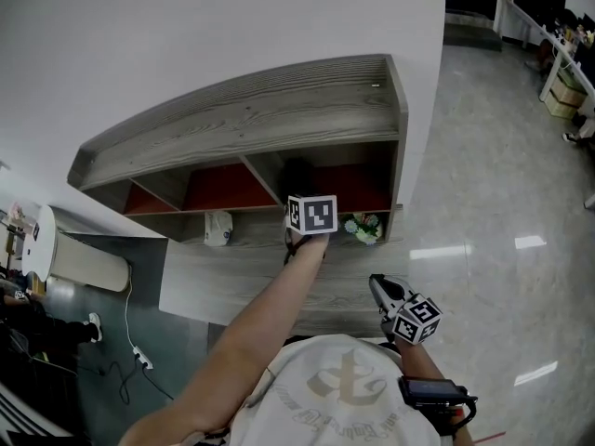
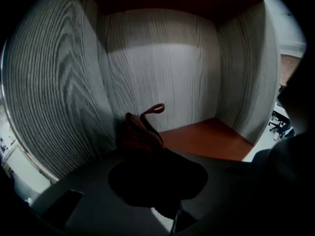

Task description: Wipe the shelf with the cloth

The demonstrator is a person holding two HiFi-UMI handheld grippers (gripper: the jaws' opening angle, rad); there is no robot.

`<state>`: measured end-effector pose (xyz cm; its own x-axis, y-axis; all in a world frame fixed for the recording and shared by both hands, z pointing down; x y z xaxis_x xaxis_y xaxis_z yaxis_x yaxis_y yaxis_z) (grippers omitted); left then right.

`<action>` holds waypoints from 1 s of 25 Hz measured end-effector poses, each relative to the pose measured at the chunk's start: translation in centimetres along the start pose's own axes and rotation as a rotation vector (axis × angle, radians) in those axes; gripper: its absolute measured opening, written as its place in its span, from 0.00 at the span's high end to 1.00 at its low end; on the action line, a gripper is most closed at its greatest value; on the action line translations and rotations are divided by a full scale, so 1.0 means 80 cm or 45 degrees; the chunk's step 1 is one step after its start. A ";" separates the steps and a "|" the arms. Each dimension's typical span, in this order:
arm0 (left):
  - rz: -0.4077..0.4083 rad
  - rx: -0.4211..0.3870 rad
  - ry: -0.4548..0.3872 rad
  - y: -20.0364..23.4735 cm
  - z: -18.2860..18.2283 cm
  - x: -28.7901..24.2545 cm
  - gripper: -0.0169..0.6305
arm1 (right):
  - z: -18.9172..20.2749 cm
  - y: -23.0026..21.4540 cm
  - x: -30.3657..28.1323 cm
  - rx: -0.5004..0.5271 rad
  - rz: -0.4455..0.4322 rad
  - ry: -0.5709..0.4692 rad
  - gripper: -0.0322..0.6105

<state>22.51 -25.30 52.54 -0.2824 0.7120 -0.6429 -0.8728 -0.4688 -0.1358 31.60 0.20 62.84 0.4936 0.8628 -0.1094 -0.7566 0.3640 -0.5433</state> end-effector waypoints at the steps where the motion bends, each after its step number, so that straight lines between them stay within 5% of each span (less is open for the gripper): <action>1: -0.003 0.005 0.000 0.000 0.000 -0.002 0.87 | 0.000 -0.001 0.000 0.000 0.000 0.000 0.94; 7: 0.072 0.039 -0.009 -0.001 -0.002 -0.008 0.87 | -0.002 -0.005 0.003 -0.008 0.013 -0.004 0.94; 18: 0.295 -0.158 -0.010 -0.056 -0.012 -0.016 0.88 | 0.000 -0.008 0.007 -0.031 0.023 -0.017 0.94; 25: 0.437 -0.181 0.025 -0.087 -0.027 -0.009 0.88 | 0.001 -0.007 0.016 -0.039 0.044 -0.025 0.94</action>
<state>29.67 -23.66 52.33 -0.5402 0.4909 -0.6835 -0.6640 -0.7476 -0.0123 32.62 1.08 63.09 0.4590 0.8813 -0.1124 -0.7594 0.3235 -0.5646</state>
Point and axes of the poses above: the fingertips, and each gripper's own axes: x backward along the fingers, y to its left, z out of its underside, the point moved 5 cm from there along x, backward along the fingers, and after that the axes turned 1 degree about -x, right-handed, at the moved point
